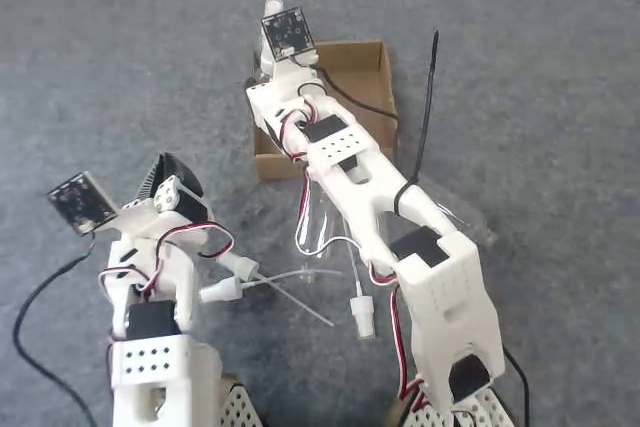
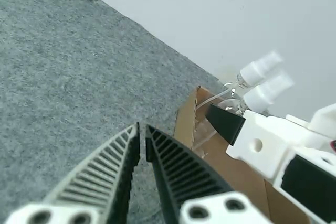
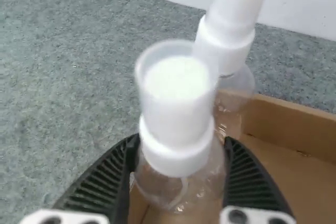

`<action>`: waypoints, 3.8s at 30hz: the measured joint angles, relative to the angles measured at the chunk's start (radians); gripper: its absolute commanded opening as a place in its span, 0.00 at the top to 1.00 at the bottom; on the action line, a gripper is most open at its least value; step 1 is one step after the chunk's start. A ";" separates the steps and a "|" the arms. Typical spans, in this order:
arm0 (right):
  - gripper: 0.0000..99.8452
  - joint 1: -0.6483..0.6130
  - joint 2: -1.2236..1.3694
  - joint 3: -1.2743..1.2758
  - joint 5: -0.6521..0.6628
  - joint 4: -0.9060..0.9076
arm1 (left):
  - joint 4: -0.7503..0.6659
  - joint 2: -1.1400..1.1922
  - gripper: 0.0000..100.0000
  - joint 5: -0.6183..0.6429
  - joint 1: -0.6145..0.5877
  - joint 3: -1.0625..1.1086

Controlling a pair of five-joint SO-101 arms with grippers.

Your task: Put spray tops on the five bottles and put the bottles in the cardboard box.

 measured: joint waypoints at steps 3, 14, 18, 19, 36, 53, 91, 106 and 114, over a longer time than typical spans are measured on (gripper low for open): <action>0.78 0.000 0.000 0.000 0.000 0.000 | 0.000 0.000 0.99 0.000 0.000 0.000; 0.70 0.002 0.000 0.000 0.000 0.006 | 0.000 0.000 0.99 0.000 0.000 0.000; 0.67 0.002 0.000 0.000 0.000 0.069 | 0.000 0.000 0.99 0.000 0.000 0.000; 0.67 0.002 0.002 -0.014 0.000 0.086 | 0.000 0.000 0.99 0.000 0.000 0.000; 0.67 -0.031 0.002 -0.051 0.000 0.301 | 0.000 0.000 0.99 0.000 0.000 0.000; 0.67 -0.023 -0.206 -0.051 0.002 0.651 | 0.000 0.000 0.99 0.000 -0.003 0.000; 0.67 0.091 -0.479 -0.052 0.012 1.494 | 0.000 0.000 0.99 0.000 -0.069 0.000; 0.67 0.365 -0.589 -0.009 0.483 1.496 | 0.000 0.000 0.99 0.000 -0.069 0.000; 0.67 0.362 -0.594 0.190 0.637 1.479 | 0.000 0.000 0.99 0.000 -0.069 0.000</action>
